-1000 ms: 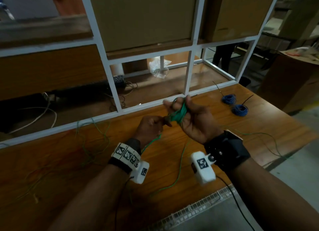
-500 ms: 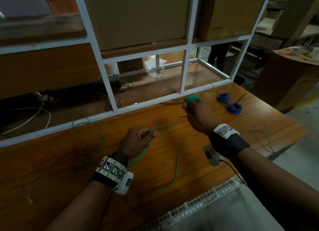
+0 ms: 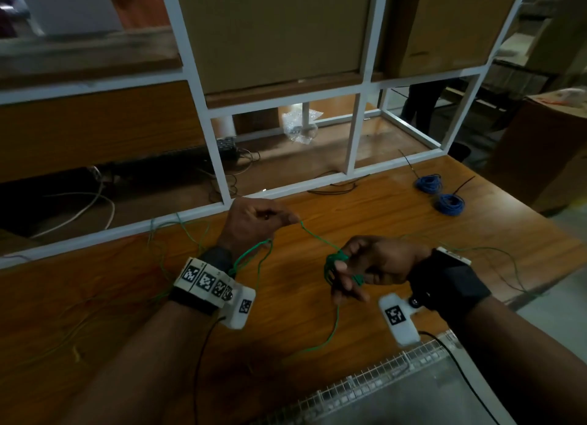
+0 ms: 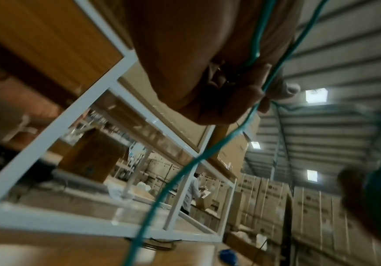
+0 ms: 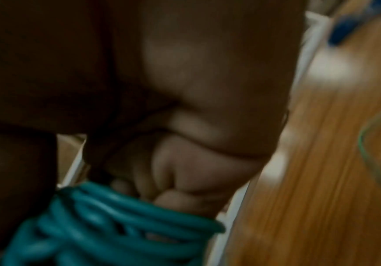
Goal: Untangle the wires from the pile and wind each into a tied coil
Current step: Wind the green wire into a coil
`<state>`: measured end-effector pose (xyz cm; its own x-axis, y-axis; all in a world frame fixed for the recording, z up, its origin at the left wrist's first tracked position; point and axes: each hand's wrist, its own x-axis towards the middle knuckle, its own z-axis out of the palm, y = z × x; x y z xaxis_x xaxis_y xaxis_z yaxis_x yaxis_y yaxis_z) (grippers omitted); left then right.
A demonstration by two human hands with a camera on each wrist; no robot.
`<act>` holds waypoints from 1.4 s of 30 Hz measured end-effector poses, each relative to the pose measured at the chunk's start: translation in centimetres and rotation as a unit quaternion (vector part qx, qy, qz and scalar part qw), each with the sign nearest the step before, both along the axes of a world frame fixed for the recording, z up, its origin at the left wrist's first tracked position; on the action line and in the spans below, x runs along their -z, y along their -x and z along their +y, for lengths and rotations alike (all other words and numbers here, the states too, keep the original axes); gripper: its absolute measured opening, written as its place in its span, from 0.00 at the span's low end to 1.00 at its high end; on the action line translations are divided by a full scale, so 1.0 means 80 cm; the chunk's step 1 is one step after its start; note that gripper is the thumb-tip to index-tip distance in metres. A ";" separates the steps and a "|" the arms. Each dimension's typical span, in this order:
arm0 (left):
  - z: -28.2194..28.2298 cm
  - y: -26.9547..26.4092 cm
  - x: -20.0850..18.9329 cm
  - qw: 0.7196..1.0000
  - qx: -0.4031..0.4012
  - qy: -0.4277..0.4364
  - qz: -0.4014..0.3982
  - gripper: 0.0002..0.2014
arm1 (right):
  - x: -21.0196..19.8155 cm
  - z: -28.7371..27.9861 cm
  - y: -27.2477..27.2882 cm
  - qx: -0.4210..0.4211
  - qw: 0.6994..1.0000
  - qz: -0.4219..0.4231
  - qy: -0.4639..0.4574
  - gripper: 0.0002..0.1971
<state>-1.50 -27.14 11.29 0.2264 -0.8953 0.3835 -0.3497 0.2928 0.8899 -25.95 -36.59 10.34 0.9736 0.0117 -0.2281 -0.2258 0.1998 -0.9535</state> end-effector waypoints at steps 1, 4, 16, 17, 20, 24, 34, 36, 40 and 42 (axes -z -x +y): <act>-0.002 0.003 0.001 1.000 0.006 0.001 -0.022 0.02 | -0.006 0.004 -0.001 -0.012 0.999 -0.030 -0.044 0.16; -0.004 0.016 0.007 1.000 0.022 0.016 0.001 0.07 | -0.023 0.018 -0.011 -0.018 0.984 -0.121 -0.131 0.15; -0.006 0.068 0.044 0.982 0.114 -0.148 -0.022 0.31 | -0.062 -0.010 -0.062 0.451 0.847 -0.259 -0.110 0.26; -0.002 0.068 0.048 0.973 0.145 -0.178 -0.036 0.31 | -0.050 -0.014 -0.062 0.482 0.848 -0.219 0.042 0.24; 0.012 0.067 0.050 0.960 0.173 -0.218 -0.037 0.19 | -0.014 -0.023 -0.057 0.447 0.770 -0.097 0.444 0.32; 0.016 0.044 0.044 0.964 0.108 -0.229 -0.086 0.12 | 0.017 -0.023 -0.051 0.295 0.708 0.060 0.639 0.44; 0.000 0.000 0.023 0.848 0.006 -0.115 -0.518 0.14 | 0.002 -0.017 -0.021 0.075 0.948 0.129 0.281 0.17; 0.004 0.000 0.039 0.839 -0.009 -0.065 -0.540 0.15 | 0.004 -0.015 -0.010 0.083 0.995 0.020 0.052 0.16; 0.016 -0.018 0.080 0.906 -0.023 -0.040 -0.422 0.09 | -0.011 -0.014 -0.004 0.096 0.950 -0.184 -0.233 0.18; 0.023 -0.027 0.099 0.946 -0.037 -0.043 -0.318 0.04 | -0.024 -0.014 -0.003 0.181 0.901 -0.244 -0.311 0.21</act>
